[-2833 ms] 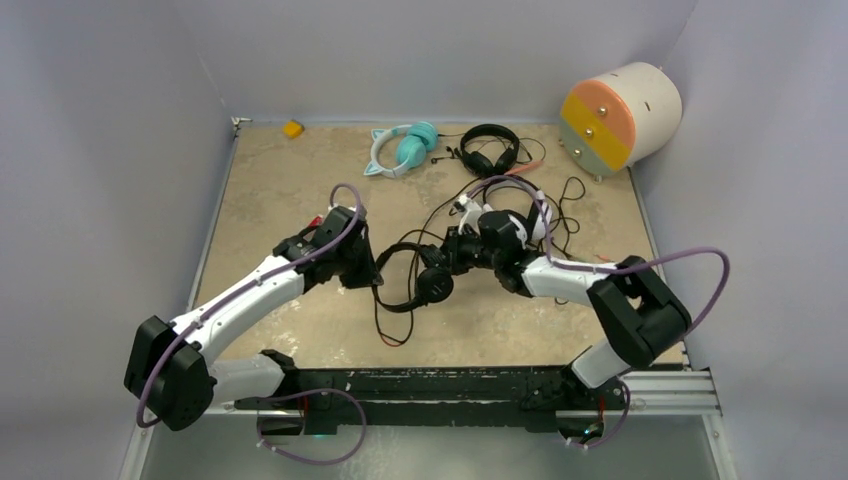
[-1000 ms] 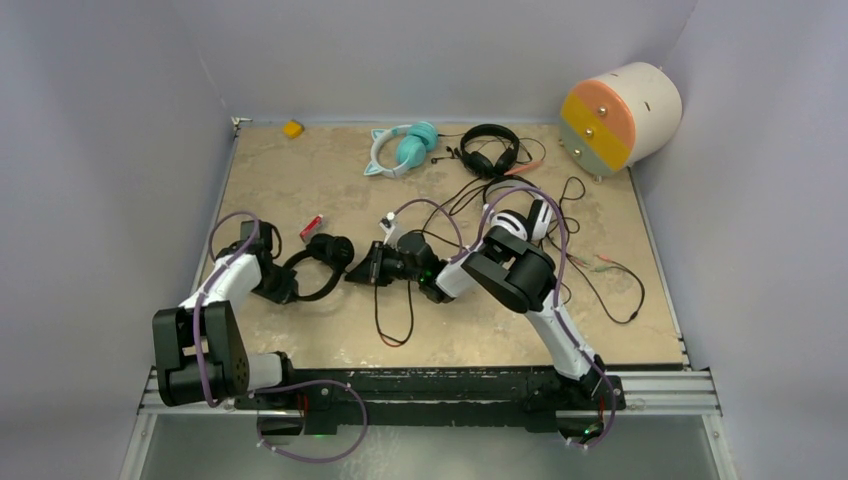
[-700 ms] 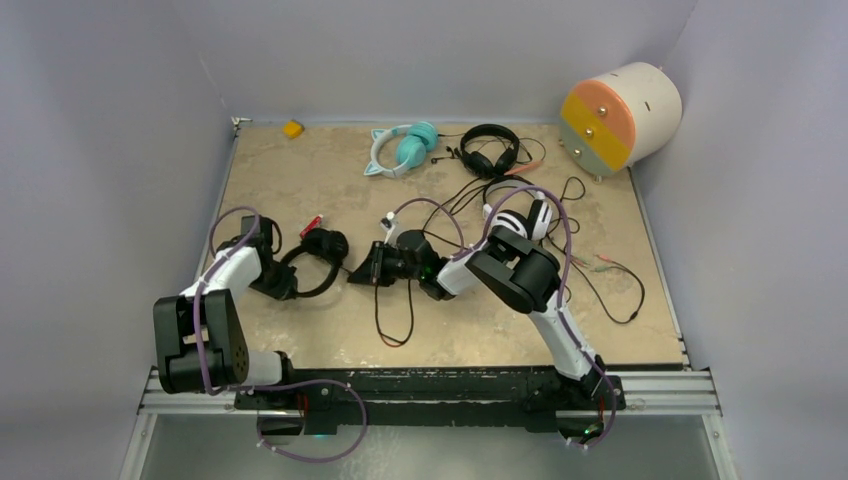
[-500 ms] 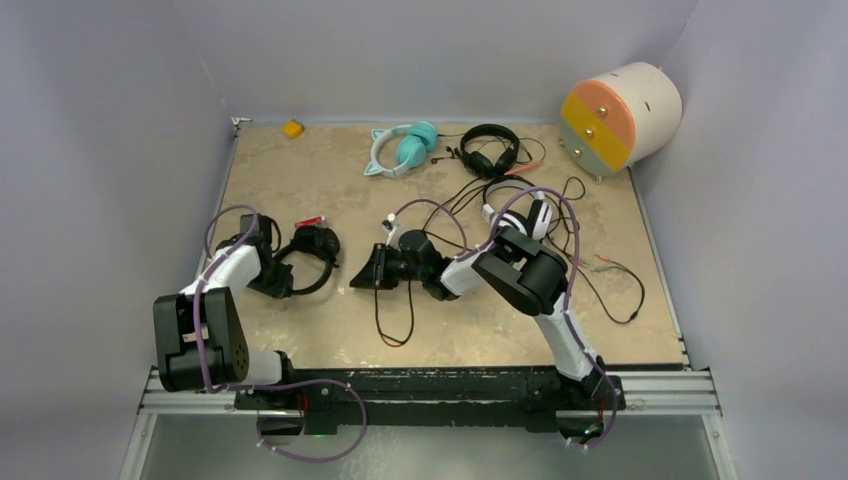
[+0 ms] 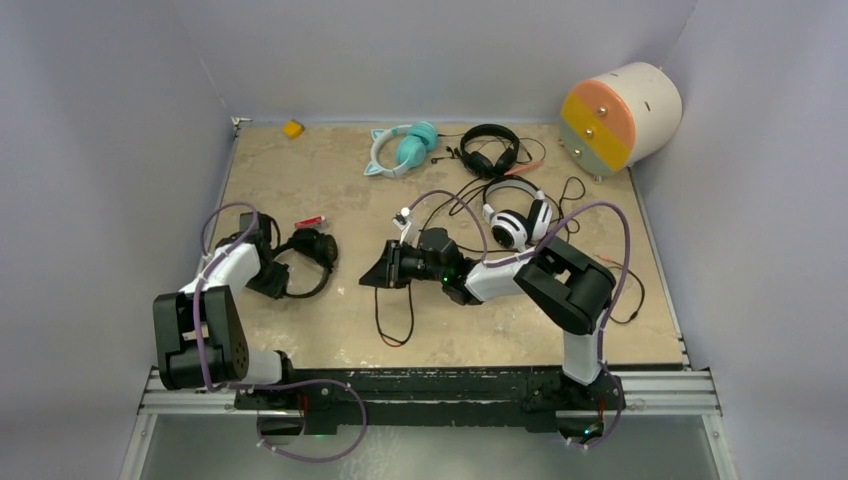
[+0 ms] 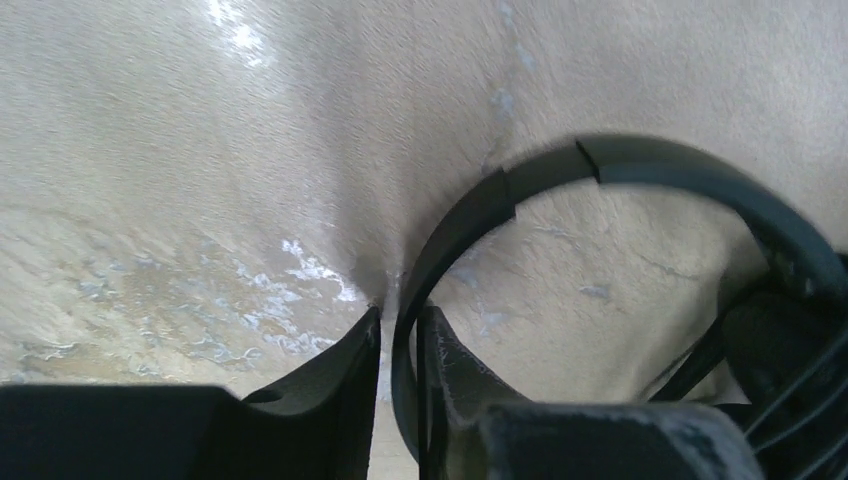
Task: Wrap the headphones
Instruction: Place the headphones at the center of the board.
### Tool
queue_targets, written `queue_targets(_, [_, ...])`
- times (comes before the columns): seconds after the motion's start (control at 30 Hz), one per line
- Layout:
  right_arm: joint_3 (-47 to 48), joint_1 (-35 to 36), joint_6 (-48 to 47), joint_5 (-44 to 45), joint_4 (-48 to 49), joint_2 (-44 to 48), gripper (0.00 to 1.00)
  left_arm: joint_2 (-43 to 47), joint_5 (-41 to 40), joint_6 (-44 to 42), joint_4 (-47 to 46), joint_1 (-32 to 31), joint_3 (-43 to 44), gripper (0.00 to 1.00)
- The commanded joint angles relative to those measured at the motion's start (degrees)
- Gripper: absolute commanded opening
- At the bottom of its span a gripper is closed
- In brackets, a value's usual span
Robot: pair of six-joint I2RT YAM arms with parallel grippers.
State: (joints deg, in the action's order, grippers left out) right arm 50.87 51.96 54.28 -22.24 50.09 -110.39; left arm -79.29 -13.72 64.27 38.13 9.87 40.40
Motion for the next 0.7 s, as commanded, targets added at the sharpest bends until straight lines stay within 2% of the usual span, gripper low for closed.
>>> queue_targets(0.0, [-0.9, -0.1, -3.7, 1.0, 1.5, 3.3, 0.24, 2.1, -4.7, -2.4, 3.2, 0.5, 4.1, 0.29])
queue_targets(0.07, [-1.3, 0.0, -3.8, 0.8, 1.7, 4.0, 0.24, 4.3, -3.7, -3.3, 3.1, 0.4, 4.6, 0.49])
queue_targets(0.13, [-1.7, -0.1, -4.0, 0.7, 1.8, 4.7, 0.24, 6.7, -2.8, -4.0, 2.8, 0.5, 4.8, 0.59])
queue_targets(0.27, [-2.7, 0.0, -5.5, 1.1, 0.3, 7.5, 0.24, 11.7, -2.4, -6.5, 4.4, 0.4, 7.4, 0.63])
queue_targets(0.43, [-3.5, -0.2, -11.1, 2.8, -6.5, 13.2, 0.24, 17.5, 2.2, -15.5, 3.7, -1.8, 10.5, 0.64])
queue_targets(0.5, [-3.8, -0.8, -13.1, 3.7, -9.1, 15.6, 0.24, 19.4, 7.6, -22.5, 1.7, -4.2, 11.6, 0.58])
queue_targets(0.57, [-5.0, -1.8, -14.6, 5.1, -11.4, 18.3, 0.24, 20.5, 15.6, -28.9, -0.5, -7.2, 12.2, 0.45])
queue_targets(0.67, [-6.8, -2.9, -17.7, 9.1, -15.7, 23.2, 0.23, 20.1, 30.0, -32.9, -4.2, -9.4, 10.2, 0.12])
